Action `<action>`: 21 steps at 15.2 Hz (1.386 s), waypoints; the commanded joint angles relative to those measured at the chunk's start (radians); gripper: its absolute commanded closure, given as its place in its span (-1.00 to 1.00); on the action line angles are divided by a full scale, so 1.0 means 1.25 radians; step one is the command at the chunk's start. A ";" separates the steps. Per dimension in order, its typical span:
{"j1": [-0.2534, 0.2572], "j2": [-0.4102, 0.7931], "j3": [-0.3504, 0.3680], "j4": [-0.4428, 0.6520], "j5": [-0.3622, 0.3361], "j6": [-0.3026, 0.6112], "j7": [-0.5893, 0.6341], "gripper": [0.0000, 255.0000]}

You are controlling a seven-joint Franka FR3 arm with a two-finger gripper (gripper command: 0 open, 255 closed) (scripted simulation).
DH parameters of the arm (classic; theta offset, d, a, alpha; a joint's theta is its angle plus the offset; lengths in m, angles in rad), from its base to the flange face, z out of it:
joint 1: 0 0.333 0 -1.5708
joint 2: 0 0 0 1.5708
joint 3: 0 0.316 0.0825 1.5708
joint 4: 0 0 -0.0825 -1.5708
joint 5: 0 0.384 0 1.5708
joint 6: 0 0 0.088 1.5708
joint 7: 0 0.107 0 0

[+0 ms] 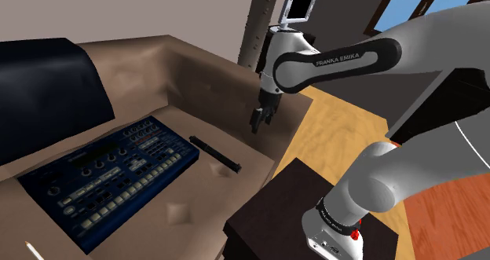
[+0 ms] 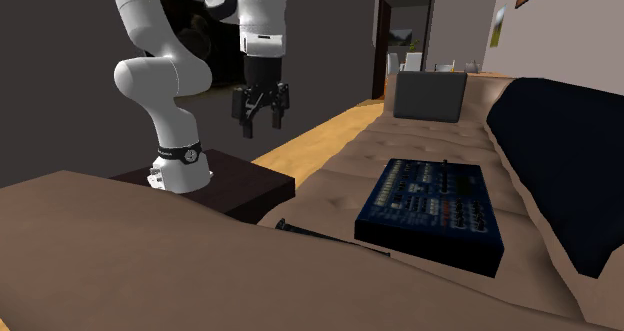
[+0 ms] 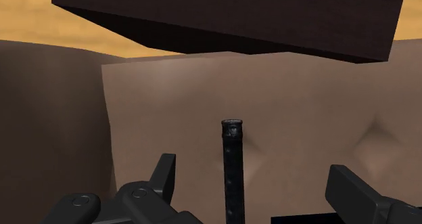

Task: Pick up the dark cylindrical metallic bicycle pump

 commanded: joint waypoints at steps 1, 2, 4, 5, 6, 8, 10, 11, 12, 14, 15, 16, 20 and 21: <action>0.002 0.065 0.000 0.006 0.002 0.070 -0.007 -1.00; 0.004 0.097 0.001 0.009 0.003 0.102 -0.010 -1.00; 0.007 0.161 0.003 0.019 0.006 0.165 -0.017 -1.00; 0.009 0.194 0.003 0.025 0.007 0.195 -0.020 -1.00; 0.010 0.227 0.004 0.033 0.008 0.224 -0.023 -1.00; 0.013 0.294 0.006 0.053 0.010 0.280 -0.029 -1.00; 0.015 0.362 0.009 0.078 0.011 0.331 -0.036 -1.00; 0.016 0.396 0.010 0.092 0.012 0.355 -0.039 -1.00; 0.018 0.430 0.011 0.107 0.012 0.378 -0.042 -1.00; 0.020 0.497 0.014 0.141 0.012 0.419 -0.047 -1.00; 0.021 0.531 0.016 0.160 0.012 0.438 -0.050 -1.00; 0.022 0.564 0.017 0.179 0.012 0.456 -0.052 -1.00; 0.027 0.677 0.021 0.254 0.008 0.507 -0.060 -1.00; 0.027 0.688 0.021 0.256 0.007 0.516 -0.060 -1.00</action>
